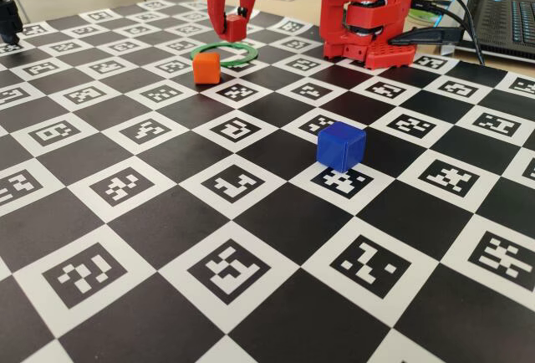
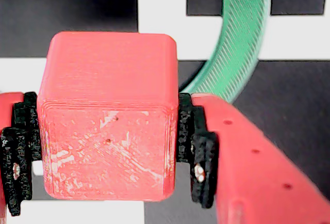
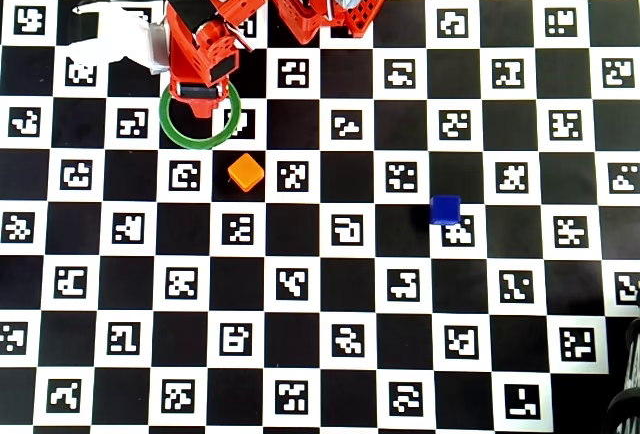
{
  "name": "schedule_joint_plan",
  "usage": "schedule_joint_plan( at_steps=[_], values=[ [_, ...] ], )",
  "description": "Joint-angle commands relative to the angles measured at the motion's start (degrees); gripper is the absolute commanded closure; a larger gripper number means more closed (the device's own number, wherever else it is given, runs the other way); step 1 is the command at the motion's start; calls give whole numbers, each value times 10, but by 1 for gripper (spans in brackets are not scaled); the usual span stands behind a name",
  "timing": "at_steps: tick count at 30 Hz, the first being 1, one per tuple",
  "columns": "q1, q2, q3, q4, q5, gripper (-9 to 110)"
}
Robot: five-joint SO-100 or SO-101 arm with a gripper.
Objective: Grab the red cube then put it in the green circle then put the blue cube on top and finally the orange cube on top
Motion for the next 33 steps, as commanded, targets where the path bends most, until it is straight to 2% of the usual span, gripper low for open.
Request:
schedule_joint_plan(
  at_steps=[1,33],
  values=[
    [4,25,-6,-23,0,96],
    [6,-37,37,-108,-14,96]
  ],
)
